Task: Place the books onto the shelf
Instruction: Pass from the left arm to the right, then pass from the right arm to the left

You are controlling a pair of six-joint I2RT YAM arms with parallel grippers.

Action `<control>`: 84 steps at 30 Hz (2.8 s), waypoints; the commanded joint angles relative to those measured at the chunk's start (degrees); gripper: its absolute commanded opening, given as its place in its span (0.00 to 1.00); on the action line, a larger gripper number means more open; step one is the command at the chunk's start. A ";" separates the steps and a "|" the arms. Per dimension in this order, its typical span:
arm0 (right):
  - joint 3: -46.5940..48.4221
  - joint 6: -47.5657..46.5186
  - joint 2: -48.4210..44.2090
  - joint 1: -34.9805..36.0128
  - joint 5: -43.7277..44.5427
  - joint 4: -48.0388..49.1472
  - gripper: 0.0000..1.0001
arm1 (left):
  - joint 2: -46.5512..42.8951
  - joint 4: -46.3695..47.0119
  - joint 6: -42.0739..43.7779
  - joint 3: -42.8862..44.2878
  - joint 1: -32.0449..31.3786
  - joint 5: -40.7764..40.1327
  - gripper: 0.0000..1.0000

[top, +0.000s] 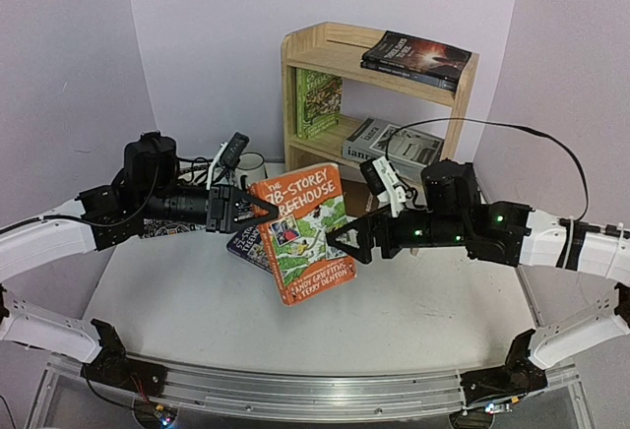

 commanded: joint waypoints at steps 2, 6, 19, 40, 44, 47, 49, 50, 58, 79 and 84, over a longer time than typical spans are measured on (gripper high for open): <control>-0.65 1.64 -2.67 -1.28 -11.15 3.01 0.98 | -3.08 12.79 -1.18 3.82 0.05 7.19 0.01; -0.77 3.10 -2.01 -1.58 -14.99 4.17 0.96 | -3.80 13.66 -1.07 4.69 0.07 8.86 0.01; -4.91 7.19 -3.95 -1.78 -16.81 12.51 0.23 | -3.46 13.81 -0.49 4.79 0.07 7.46 0.05; -9.04 8.92 -10.09 -1.89 -2.35 17.74 0.00 | 0.10 10.63 2.45 -1.09 0.07 -8.92 0.98; -7.91 8.11 -9.97 -1.93 -1.97 18.34 0.00 | 2.14 10.73 2.37 -2.45 0.08 -10.45 0.98; -6.63 7.61 -9.10 -1.90 -2.14 18.63 0.00 | 3.47 11.99 1.78 -2.91 -0.04 -9.36 0.97; -5.79 7.48 -8.29 -1.91 -2.54 19.09 0.00 | 4.40 12.65 1.55 -2.63 -0.04 -8.05 0.95; -5.39 7.47 -7.91 -1.91 -2.78 19.36 0.00 | 4.79 12.94 1.56 -2.36 -0.02 -6.86 0.91; -2.77 8.84 -4.61 -1.91 -4.32 22.94 0.00 | 7.11 13.67 1.97 -1.38 -0.10 -3.83 0.71; -3.83 13.60 -0.28 -1.91 -3.33 30.79 0.26 | 6.04 16.01 0.98 -2.77 -0.09 -6.57 0.00; -5.40 10.37 -2.41 -1.93 -0.21 27.40 0.84 | 4.70 15.85 2.64 -3.24 -0.10 -9.10 0.00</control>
